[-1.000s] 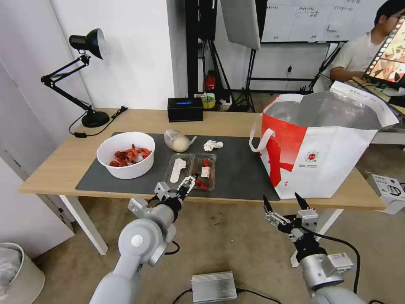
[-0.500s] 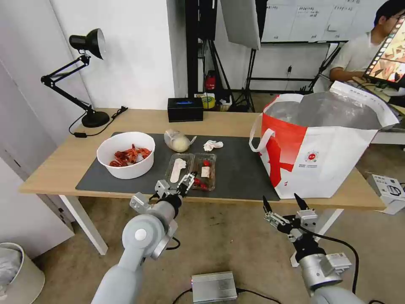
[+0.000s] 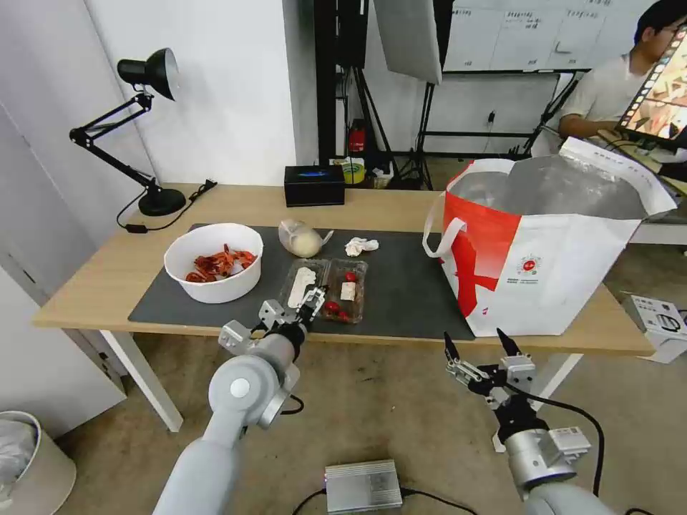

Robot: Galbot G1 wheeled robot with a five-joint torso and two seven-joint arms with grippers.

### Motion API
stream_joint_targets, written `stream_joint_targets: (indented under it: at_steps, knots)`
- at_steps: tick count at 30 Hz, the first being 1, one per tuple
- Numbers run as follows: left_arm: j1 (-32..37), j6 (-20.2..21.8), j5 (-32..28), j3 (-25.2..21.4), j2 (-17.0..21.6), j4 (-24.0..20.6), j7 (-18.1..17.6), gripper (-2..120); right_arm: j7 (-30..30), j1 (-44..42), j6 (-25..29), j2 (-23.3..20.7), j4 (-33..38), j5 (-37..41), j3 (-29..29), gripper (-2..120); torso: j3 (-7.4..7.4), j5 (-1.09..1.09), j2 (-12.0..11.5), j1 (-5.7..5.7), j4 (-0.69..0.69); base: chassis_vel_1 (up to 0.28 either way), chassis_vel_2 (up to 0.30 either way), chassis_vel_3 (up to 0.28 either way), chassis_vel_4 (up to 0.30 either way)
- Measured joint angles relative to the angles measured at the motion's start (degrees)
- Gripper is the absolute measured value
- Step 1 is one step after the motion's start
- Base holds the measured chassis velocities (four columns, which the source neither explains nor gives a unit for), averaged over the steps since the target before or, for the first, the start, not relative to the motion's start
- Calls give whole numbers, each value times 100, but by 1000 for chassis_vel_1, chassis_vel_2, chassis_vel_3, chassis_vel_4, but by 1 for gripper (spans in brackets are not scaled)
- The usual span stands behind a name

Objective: Pick up the trash from the table and place it into the takeout bag.

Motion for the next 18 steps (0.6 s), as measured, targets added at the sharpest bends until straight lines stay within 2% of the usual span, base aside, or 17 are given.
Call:
stream_joint_targets:
  at_steps: [18]
  knots:
    - [-29, -108, 16, -49, -17, 53, -57, 100, 3, 25, 5, 15, -39, -26, -40, 100, 0, 0, 0, -1, 0, 0, 0, 0, 0]
